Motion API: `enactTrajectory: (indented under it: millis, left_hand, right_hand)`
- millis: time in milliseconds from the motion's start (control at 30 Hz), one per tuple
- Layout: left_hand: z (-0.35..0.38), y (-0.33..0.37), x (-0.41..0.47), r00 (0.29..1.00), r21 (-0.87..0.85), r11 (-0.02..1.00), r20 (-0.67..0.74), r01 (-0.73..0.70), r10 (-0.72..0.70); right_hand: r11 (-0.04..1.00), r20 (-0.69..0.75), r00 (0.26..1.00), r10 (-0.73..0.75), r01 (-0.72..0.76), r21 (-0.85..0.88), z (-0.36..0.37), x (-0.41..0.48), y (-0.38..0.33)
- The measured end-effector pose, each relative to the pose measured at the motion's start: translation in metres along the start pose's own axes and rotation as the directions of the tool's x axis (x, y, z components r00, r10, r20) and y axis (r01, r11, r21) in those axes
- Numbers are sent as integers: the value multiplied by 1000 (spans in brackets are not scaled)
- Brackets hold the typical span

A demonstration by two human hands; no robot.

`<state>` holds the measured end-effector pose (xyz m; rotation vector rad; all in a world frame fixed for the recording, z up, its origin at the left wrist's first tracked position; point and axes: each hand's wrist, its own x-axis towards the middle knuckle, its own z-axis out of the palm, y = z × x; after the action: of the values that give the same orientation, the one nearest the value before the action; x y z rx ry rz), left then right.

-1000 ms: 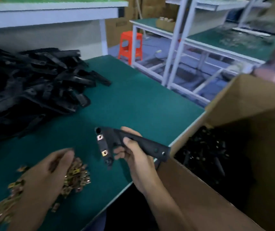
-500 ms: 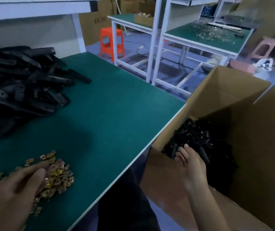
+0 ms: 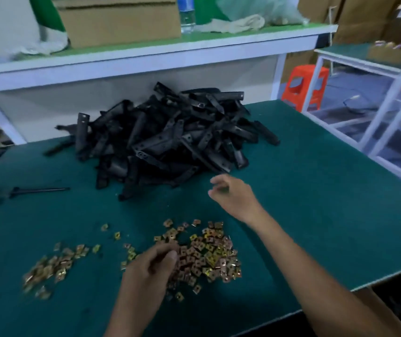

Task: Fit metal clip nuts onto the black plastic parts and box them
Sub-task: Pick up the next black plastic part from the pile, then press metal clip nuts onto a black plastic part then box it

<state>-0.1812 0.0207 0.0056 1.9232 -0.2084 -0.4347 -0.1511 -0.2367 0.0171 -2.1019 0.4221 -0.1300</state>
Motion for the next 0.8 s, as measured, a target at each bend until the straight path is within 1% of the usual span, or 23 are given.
enactTrajectory:
  millis: [33, 67, 100, 133, 167, 200, 267, 367, 467, 567, 633, 667, 700, 733, 800]
  left_hand:
    - [-3, -1, -2, 1000, -8, 1000, -19, 10, -10]
    - [-6, -2, -3, 999, -11, 1000, -35, 19, -20]
    - [-8, -3, -3, 998, -18, 1000, -51, 23, -24]
    - [-10, -4, -4, 998, -23, 999, -63, 23, -24]
    - [-12, -4, -5, 997, -25, 1000, -73, 18, -19]
    - [-13, -4, -6, 997, -27, 1000, -77, 13, -15]
    - [-15, -6, -8, 997, -32, 999, -80, 9, -12]
    - [-20, -8, -11, 995, -76, 997, -98, 0, -7]
    - [-25, -6, -13, 990, -72, 997, -140, -29, 18]
    - [-26, 7, -16, 979, -7, 996, -185, -86, 84]
    - [-21, 21, -22, 972, 69, 984, -164, -162, 171]
    - [-16, 28, -25, 972, 89, 976, -107, -199, 208]
    - [-10, 36, -28, 972, 75, 970, -11, -232, 233]
    - [-2, 44, -33, 962, 23, 968, 118, -251, 247]
    - [15, 57, -43, 890, -125, 962, 366, -244, 273]
  right_hand:
    - [994, 70, 996, 62, -68, 90, 11, 17, -8]
    - [960, 124, 982, 143, -168, 225, 23, 33, -16]
    - [886, 168, 957, 236, -283, 366, 33, 46, -24]
    - [792, 204, 926, 318, -377, 480, 42, 56, -31]
    - [718, 226, 902, 367, -429, 548, 50, 65, -36]
    - [688, 223, 894, 389, -442, 575, 58, 72, -39]
    - [715, 168, 908, 384, -408, 568, 69, 78, -42]
    - [797, 74, 947, 311, -303, 523, 62, 69, -41]
    - [903, 8, 986, 164, -153, 401, 33, 41, -39]
    - [965, -25, 1000, -8, 14, 261, -11, -8, -45]
    - [976, 48, 993, -105, 94, 195, -42, -44, -53]
    - [969, 124, 981, -152, 124, 213, -56, -63, -57]
    - [960, 223, 954, -202, 147, 238, -68, -83, -62]
    - [951, 340, 905, -257, 175, 255, -76, -100, -66]
    - [944, 538, 784, -309, 184, 273, -81, -129, -68]
